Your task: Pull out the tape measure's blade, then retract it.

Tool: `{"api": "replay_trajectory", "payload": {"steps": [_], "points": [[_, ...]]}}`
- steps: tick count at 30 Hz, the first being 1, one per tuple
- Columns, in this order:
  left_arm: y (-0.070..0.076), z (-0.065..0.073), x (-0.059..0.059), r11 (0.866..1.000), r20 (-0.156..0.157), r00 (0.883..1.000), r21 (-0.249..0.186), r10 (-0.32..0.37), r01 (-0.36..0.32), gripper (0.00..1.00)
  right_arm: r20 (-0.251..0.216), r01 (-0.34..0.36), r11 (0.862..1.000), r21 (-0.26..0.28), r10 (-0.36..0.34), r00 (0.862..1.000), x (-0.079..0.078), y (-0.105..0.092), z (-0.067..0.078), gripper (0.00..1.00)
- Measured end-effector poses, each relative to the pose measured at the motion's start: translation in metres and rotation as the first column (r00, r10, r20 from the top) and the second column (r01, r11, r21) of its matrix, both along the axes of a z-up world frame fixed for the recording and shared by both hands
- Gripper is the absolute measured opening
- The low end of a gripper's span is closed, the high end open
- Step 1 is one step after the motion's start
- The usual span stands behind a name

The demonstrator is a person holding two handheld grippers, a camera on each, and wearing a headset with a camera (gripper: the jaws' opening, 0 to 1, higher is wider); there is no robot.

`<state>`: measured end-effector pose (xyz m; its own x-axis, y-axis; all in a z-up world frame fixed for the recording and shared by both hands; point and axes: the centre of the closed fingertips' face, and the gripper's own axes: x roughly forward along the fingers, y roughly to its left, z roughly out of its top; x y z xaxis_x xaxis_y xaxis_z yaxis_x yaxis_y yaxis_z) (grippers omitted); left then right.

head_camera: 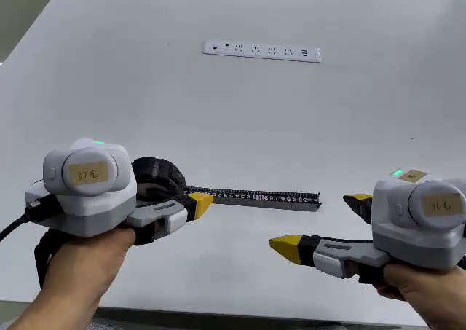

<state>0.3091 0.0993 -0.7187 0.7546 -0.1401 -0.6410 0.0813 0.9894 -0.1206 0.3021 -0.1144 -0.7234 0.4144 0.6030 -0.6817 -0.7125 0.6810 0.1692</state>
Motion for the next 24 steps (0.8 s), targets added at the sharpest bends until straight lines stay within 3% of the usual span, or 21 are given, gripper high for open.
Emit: {"api": "replay_trajectory", "payload": {"steps": [17,24], "points": [[0.011,-0.025,0.015,0.998,-0.035,0.998,0.009,0.058,-0.058,0.90,-0.012,-0.148,0.987,-0.068,0.148,0.989,0.022,-0.006,-0.020,0.71],[0.015,-0.033,0.019,0.997,-0.050,0.996,0.013,0.075,-0.075,0.86,-0.018,-0.233,0.966,-0.111,0.233,0.972,0.031,-0.010,-0.029,0.62]]}}
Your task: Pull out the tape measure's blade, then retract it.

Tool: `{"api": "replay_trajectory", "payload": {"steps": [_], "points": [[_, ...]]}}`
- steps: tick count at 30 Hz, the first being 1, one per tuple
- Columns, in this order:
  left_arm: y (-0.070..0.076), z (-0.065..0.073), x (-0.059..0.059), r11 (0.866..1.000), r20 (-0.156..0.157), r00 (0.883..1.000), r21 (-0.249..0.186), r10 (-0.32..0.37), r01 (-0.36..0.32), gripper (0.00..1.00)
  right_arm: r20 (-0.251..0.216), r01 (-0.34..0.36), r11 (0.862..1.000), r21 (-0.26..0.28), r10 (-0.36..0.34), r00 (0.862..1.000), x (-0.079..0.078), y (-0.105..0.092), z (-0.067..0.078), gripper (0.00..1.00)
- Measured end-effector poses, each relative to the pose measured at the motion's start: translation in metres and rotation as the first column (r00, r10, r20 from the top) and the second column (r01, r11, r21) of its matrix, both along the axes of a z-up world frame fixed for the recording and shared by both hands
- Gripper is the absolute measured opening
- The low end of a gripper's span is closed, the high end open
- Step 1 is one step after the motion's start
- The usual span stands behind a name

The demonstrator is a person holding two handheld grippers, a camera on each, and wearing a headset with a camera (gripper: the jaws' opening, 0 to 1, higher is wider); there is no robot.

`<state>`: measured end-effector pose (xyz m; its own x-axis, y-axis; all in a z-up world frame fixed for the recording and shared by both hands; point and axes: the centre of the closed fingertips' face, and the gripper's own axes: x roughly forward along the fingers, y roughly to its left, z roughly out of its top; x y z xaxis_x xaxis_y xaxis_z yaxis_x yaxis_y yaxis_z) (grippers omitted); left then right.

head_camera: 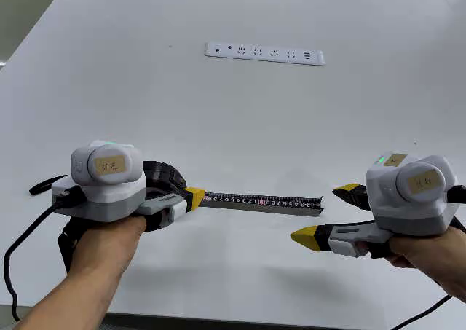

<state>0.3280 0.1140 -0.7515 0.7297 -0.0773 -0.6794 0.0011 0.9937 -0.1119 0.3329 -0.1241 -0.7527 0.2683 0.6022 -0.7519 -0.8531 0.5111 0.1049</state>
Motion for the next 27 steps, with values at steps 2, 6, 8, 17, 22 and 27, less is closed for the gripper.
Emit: {"api": "replay_trajectory", "payload": {"steps": [2,6,8,17,22,27], "points": [[0.000,-0.002,0.001,1.000,-0.005,1.000,0.000,0.002,-0.002,0.84,-0.008,-0.018,1.000,-0.013,0.018,1.000,0.001,-0.001,-0.003,0.60],[0.002,-0.006,0.003,1.000,-0.010,1.000,0.000,0.011,-0.011,0.81,-0.012,-0.062,0.997,-0.038,0.062,0.998,0.002,-0.002,-0.008,0.56],[0.002,-0.008,0.004,1.000,-0.013,1.000,0.002,0.014,-0.014,0.80,-0.012,-0.085,0.995,-0.049,0.084,0.996,0.003,-0.003,-0.010,0.54],[0.007,-0.012,0.008,0.999,-0.016,0.999,0.003,0.038,-0.038,0.73,-0.026,-0.196,0.973,-0.122,0.195,0.981,0.013,-0.010,-0.024,0.41],[0.010,-0.014,0.011,0.999,-0.019,0.999,0.001,0.047,-0.047,0.71,-0.020,-0.233,0.958,-0.167,0.233,0.972,0.022,-0.014,-0.032,0.35],[0.010,-0.016,0.013,0.999,-0.024,0.999,0.001,0.048,-0.048,0.69,-0.031,-0.276,0.941,-0.198,0.275,0.961,0.027,-0.017,-0.038,0.30]]}}
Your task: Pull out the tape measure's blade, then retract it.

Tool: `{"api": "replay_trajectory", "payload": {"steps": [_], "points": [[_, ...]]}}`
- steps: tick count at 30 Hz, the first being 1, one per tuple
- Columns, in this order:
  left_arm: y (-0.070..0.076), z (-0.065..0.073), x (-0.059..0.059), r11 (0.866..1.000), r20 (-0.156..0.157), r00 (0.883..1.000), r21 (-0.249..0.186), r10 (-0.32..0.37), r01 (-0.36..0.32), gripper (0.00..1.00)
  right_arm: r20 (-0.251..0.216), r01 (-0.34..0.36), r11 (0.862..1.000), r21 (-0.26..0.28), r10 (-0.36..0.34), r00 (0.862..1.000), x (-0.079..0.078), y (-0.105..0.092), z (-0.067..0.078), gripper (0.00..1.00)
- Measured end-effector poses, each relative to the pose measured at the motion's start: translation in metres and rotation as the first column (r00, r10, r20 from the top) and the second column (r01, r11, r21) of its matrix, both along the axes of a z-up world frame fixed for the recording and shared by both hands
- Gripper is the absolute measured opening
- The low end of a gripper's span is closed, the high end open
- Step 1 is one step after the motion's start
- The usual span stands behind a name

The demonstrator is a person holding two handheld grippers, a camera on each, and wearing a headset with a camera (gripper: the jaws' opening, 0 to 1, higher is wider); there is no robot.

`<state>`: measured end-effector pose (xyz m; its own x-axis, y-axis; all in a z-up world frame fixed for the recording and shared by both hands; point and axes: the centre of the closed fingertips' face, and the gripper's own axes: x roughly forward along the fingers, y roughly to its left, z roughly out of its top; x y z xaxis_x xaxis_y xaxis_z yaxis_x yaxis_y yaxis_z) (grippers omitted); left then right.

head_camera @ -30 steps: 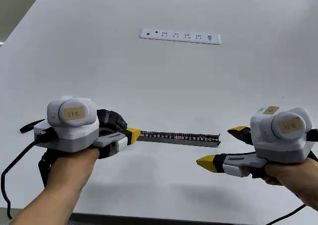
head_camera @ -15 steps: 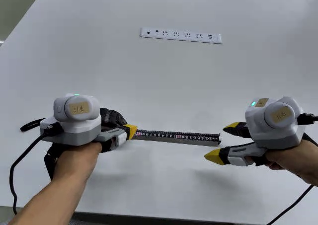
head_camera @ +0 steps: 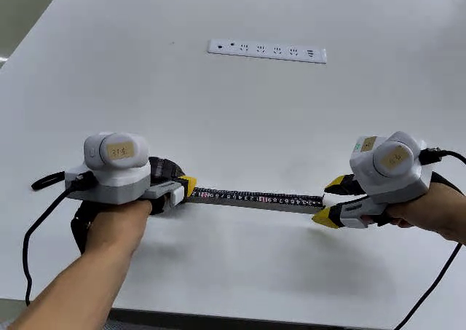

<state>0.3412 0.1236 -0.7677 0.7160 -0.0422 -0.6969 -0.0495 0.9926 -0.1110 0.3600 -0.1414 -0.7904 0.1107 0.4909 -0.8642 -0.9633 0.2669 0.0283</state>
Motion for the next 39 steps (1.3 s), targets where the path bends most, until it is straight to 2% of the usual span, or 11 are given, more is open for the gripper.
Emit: {"api": "replay_trajectory", "payload": {"steps": [10,14,19,22,26,29,36,39], "points": [[-0.001,-0.005,0.005,1.000,-0.009,1.000,0.001,-0.001,0.001,0.66,-0.019,-0.123,0.991,-0.043,0.123,0.992,0.002,0.001,-0.008,0.23],[0.001,-0.008,0.007,1.000,-0.013,1.000,0.000,0.003,-0.003,0.66,-0.035,-0.181,0.982,-0.054,0.179,0.983,0.000,0.002,-0.010,0.21],[0.000,-0.010,0.007,1.000,-0.018,1.000,-0.005,0.006,-0.006,0.64,-0.047,-0.218,0.973,-0.069,0.216,0.975,0.000,0.000,-0.016,0.18],[0.000,-0.010,0.007,1.000,-0.016,1.000,-0.007,0.008,-0.008,0.65,-0.035,-0.247,0.966,-0.072,0.245,0.969,0.002,0.000,-0.018,0.17],[0.000,-0.011,0.007,1.000,-0.013,1.000,-0.008,0.010,-0.010,0.65,-0.045,-0.236,0.970,-0.062,0.234,0.971,0.004,-0.001,-0.017,0.15],[0.000,-0.010,0.007,1.000,-0.012,1.000,-0.007,0.011,-0.012,0.65,-0.031,-0.270,0.961,-0.063,0.269,0.963,0.002,-0.001,-0.018,0.16],[-0.001,-0.011,0.008,1.000,-0.016,1.000,-0.005,0.016,-0.016,0.66,-0.008,-0.298,0.951,-0.084,0.298,0.954,0.002,-0.002,-0.019,0.15],[-0.001,-0.012,0.008,1.000,-0.018,1.000,-0.004,0.019,-0.019,0.66,0.004,-0.292,0.952,-0.093,0.294,0.956,0.005,-0.002,-0.019,0.12]]}}
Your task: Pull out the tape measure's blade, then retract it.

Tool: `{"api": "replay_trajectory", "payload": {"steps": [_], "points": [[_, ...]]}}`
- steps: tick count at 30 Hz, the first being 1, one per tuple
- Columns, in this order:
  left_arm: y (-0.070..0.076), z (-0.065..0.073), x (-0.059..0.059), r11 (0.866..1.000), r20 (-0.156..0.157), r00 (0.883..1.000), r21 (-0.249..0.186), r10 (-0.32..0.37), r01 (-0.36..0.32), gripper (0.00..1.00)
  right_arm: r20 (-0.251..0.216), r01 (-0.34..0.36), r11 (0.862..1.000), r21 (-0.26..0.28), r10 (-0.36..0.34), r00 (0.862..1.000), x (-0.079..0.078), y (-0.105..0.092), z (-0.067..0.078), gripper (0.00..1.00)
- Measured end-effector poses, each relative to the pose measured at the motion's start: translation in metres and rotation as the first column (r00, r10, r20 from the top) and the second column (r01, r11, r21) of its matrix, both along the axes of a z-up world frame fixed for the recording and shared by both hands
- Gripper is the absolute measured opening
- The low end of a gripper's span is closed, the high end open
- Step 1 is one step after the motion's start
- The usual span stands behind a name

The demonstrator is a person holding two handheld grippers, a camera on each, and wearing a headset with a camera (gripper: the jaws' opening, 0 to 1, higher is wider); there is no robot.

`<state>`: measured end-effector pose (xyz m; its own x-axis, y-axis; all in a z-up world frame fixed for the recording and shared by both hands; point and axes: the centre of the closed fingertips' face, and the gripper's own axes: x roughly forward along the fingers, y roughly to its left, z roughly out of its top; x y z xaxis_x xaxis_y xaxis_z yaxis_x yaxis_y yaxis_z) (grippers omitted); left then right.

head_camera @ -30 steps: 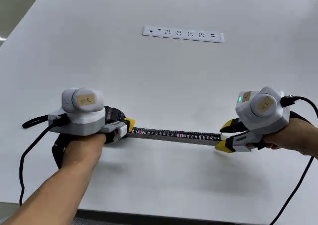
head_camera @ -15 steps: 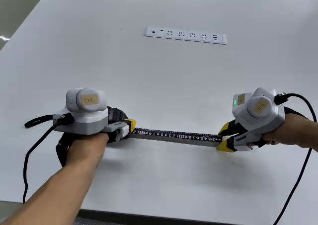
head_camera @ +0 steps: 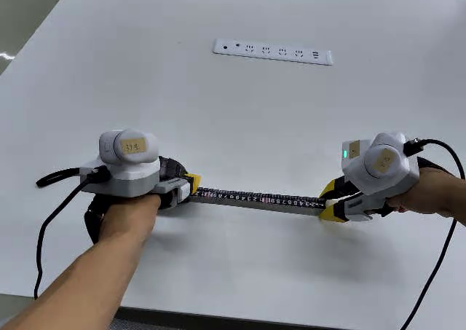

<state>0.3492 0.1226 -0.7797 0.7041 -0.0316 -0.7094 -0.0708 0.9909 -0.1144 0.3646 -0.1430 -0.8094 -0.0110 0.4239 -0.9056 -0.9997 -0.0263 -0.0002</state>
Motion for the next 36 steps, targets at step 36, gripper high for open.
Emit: {"api": "replay_trajectory", "payload": {"steps": [36], "points": [[0.0024,-0.0044,-0.0025,0.999,-0.026,1.000,0.044,-0.002,0.003,0.62,0.014,-0.021,1.000,-0.002,0.021,1.000,-0.0027,0.0003,0.0009,0.09]]}}
